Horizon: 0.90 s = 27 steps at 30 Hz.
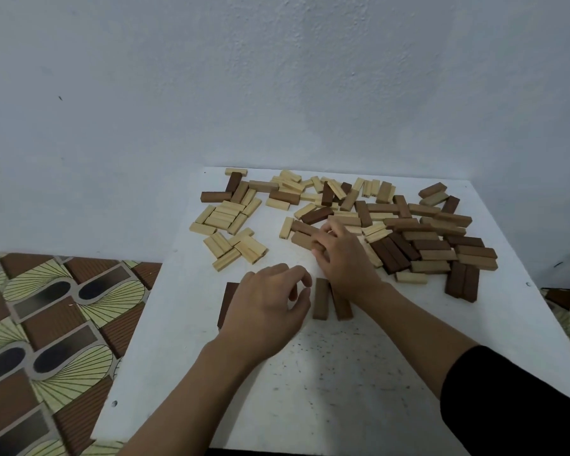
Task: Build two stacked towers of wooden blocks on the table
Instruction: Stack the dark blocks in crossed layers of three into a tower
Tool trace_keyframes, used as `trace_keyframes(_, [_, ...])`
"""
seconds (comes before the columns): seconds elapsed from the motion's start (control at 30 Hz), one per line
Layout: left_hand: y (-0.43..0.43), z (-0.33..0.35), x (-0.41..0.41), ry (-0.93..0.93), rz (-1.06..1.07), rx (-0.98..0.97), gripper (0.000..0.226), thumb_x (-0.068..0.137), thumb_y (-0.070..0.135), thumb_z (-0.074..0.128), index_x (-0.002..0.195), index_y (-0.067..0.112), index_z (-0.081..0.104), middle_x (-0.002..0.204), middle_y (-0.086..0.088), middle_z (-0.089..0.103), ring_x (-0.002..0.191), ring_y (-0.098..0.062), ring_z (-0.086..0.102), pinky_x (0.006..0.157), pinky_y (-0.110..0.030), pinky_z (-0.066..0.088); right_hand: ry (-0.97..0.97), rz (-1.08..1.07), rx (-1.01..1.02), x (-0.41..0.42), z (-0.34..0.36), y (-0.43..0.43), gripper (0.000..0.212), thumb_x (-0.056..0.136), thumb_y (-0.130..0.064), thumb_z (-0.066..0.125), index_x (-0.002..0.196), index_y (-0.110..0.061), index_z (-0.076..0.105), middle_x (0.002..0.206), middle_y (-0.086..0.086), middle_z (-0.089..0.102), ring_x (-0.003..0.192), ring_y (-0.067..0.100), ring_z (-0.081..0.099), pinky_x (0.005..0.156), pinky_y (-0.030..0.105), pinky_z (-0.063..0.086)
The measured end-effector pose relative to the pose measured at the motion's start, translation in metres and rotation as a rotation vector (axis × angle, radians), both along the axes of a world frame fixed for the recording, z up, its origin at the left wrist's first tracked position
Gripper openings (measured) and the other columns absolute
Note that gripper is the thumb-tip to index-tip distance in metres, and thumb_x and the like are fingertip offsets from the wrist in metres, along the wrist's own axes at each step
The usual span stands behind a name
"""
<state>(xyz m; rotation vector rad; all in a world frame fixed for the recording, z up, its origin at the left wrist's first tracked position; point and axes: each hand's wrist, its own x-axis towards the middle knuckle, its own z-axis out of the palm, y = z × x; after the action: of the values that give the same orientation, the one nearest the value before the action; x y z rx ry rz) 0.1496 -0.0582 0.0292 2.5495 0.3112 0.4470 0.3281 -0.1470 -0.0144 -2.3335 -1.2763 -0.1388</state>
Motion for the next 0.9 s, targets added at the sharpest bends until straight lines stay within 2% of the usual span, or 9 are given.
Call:
trace_keyframes(0.1, [0.001, -0.002, -0.003, -0.005, -0.009, 0.005, 0.009, 0.098, 0.032, 0.057, 0.101, 0.029, 0.065, 0.081, 0.011, 0.059, 0.074, -0.008, 0.057, 0.07, -0.038, 0.053, 0.096, -0.094, 0.16, -0.011, 0.006, -0.016, 0.026, 0.095, -0.005, 0.061, 0.12, -0.003, 0.066, 0.115, 0.012, 0.061, 0.103, 0.025, 0.058, 0.087, 0.03, 0.044])
trace_keyframes(0.2, [-0.005, -0.004, -0.005, -0.014, -0.046, -0.029, 0.012, 0.098, 0.03, 0.058, 0.108, 0.028, 0.065, 0.088, 0.011, 0.056, 0.076, -0.008, 0.054, 0.068, -0.034, 0.052, 0.141, -0.162, 0.319, -0.027, 0.01, -0.044, 0.021, 0.092, -0.005, 0.067, 0.113, -0.005, 0.07, 0.106, 0.006, 0.066, 0.091, 0.014, 0.059, 0.08, 0.02, 0.049])
trace_keyframes(0.3, [-0.025, -0.008, -0.008, -0.038, -0.098, -0.038, 0.018, 0.097, 0.028, 0.059, 0.114, 0.022, 0.064, 0.098, 0.007, 0.051, 0.082, -0.009, 0.051, 0.068, -0.024, 0.046, 0.17, -0.218, 0.345, -0.041, 0.005, -0.076, 0.015, 0.089, -0.006, 0.071, 0.104, -0.008, 0.072, 0.099, 0.0, 0.065, 0.081, 0.007, 0.056, 0.071, 0.008, 0.042])
trace_keyframes(0.37, [-0.039, -0.014, -0.008, 0.009, -0.099, -0.031, 0.024, 0.097, 0.029, 0.059, 0.12, 0.024, 0.06, 0.111, 0.008, 0.047, 0.097, -0.007, 0.049, 0.077, -0.018, 0.044, 0.179, -0.241, 0.332, -0.048, -0.002, -0.092, 0.017, 0.089, -0.006, 0.072, 0.105, -0.007, 0.072, 0.1, 0.002, 0.066, 0.083, 0.009, 0.058, 0.073, 0.01, 0.043])
trace_keyframes(0.43, [-0.048, -0.02, -0.007, 0.055, -0.093, -0.045, 0.032, 0.098, 0.03, 0.058, 0.13, 0.026, 0.055, 0.127, 0.008, 0.042, 0.117, -0.008, 0.042, 0.091, -0.017, 0.041, 0.165, -0.229, 0.321, -0.053, -0.007, -0.103, 0.015, 0.088, -0.004, 0.072, 0.103, -0.006, 0.072, 0.1, 0.004, 0.065, 0.085, 0.013, 0.06, 0.075, 0.019, 0.049])
trace_keyframes(0.57, [-0.058, -0.028, -0.008, 0.076, -0.074, -0.064, 0.042, 0.098, 0.027, 0.057, 0.14, 0.024, 0.047, 0.145, 0.003, 0.032, 0.136, -0.015, 0.032, 0.108, -0.025, 0.034, 0.154, -0.216, 0.283, -0.056, -0.014, -0.117, 0.019, 0.087, -0.005, 0.073, 0.105, -0.004, 0.07, 0.106, 0.006, 0.062, 0.091, 0.016, 0.059, 0.08, 0.024, 0.052])
trace_keyframes(0.67, [-0.065, -0.037, -0.011, 0.099, -0.037, -0.066, 0.048, 0.098, 0.025, 0.054, 0.144, 0.025, 0.04, 0.147, 0.0, 0.03, 0.139, -0.022, 0.032, 0.112, -0.038, 0.038, 0.188, -0.198, 0.241, -0.061, -0.017, -0.121, 0.023, 0.087, -0.011, 0.074, 0.109, -0.006, 0.069, 0.11, 0.005, 0.06, 0.095, 0.014, 0.056, 0.082, 0.021, 0.046])
trace_keyframes(0.8, [-0.068, -0.046, -0.015, 0.117, -0.025, -0.102, 0.045, 0.101, 0.024, 0.049, 0.145, 0.027, 0.039, 0.147, 0.002, 0.029, 0.138, -0.017, 0.032, 0.109, -0.029, 0.027, 0.215, -0.131, 0.181, -0.069, -0.013, -0.116, 0.023, 0.091, -0.019, 0.071, 0.112, -0.009, 0.07, 0.105, 0.001, 0.062, 0.09, 0.012, 0.057, 0.079, 0.019, 0.048])
trace_keyframes(0.9, [-0.067, -0.044, -0.014, 0.092, -0.04, -0.144, 0.041, 0.102, 0.02, 0.049, 0.141, 0.027, 0.044, 0.143, 0.003, 0.033, 0.131, -0.015, 0.039, 0.11, -0.032, 0.034, 0.273, -0.111, 0.164, -0.067, -0.007, -0.114, 0.017, 0.094, -0.022, 0.067, 0.105, -0.011, 0.072, 0.096, -0.002, 0.061, 0.082, 0.008, 0.057, 0.072, 0.016, 0.047])
